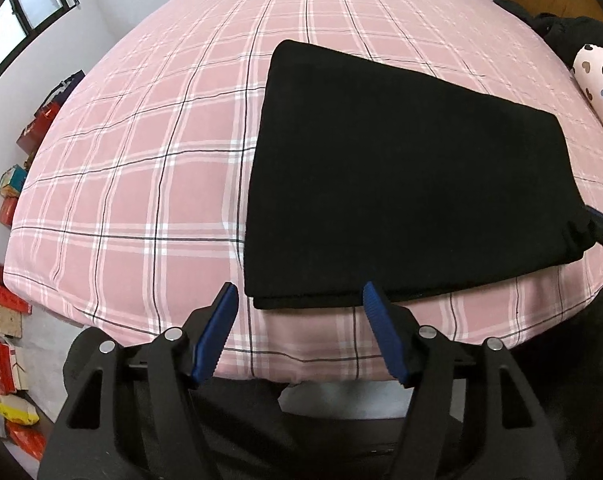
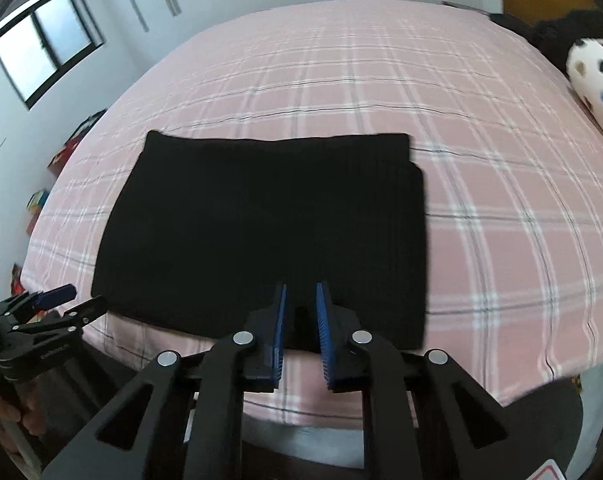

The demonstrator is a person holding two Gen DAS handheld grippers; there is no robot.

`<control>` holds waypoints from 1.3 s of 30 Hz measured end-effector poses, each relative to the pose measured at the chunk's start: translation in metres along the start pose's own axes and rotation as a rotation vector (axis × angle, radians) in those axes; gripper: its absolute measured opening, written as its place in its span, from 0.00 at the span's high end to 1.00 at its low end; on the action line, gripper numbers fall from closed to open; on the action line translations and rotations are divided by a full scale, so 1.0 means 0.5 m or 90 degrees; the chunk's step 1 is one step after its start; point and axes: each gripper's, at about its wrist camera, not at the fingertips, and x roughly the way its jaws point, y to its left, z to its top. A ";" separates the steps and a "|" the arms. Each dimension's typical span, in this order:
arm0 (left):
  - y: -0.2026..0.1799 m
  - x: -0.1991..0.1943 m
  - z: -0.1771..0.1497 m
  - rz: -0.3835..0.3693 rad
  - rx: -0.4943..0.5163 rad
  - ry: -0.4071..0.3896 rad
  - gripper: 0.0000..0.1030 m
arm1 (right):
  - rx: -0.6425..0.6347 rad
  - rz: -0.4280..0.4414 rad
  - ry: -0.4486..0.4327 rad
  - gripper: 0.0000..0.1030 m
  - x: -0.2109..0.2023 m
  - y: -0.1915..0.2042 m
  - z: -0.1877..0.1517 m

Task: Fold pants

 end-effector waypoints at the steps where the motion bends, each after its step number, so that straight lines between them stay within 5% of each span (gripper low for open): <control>1: 0.001 0.002 0.002 0.001 0.000 0.001 0.39 | -0.006 -0.007 -0.002 0.87 0.003 0.005 0.005; 6: 0.006 0.017 0.008 -0.001 -0.005 0.007 0.39 | 0.022 -0.043 0.050 0.88 0.059 -0.027 0.009; 13: 0.012 0.054 0.015 0.006 -0.008 0.031 0.33 | 0.098 0.023 0.058 0.86 0.058 -0.071 0.014; 16: 0.031 0.055 0.015 -0.013 -0.030 0.039 0.27 | 0.123 0.028 0.030 0.55 0.022 -0.092 0.003; 18: 0.048 0.050 0.014 -0.035 -0.047 0.031 0.18 | 0.137 0.009 0.006 0.23 -0.006 -0.112 -0.008; 20: 0.078 0.042 0.012 -0.094 -0.088 0.017 0.14 | 0.140 -0.011 0.000 0.18 -0.018 -0.133 -0.014; 23: 0.127 0.050 0.014 -0.156 -0.173 0.025 0.12 | 0.162 -0.001 0.043 0.17 0.008 -0.170 -0.018; 25: 0.144 0.063 0.026 -0.133 -0.205 0.038 0.12 | 0.195 0.027 0.062 0.17 0.031 -0.188 -0.019; 28: 0.132 0.081 0.051 -0.125 -0.190 0.038 0.12 | 0.235 0.068 0.087 0.17 0.073 -0.196 -0.022; 30: 0.110 0.105 0.066 -0.162 -0.173 0.050 0.11 | 0.253 0.081 0.109 0.16 0.102 -0.194 -0.026; 35: 0.067 0.155 0.078 -0.146 -0.142 0.073 0.11 | 0.284 0.084 0.081 0.16 0.104 -0.187 -0.034; 37: 0.060 0.149 0.081 -0.154 -0.130 0.065 0.26 | 0.273 0.094 0.076 0.29 0.102 -0.180 -0.031; 39: 0.055 0.131 0.082 -0.163 -0.116 0.060 0.49 | 0.258 0.113 0.069 0.59 0.090 -0.180 -0.023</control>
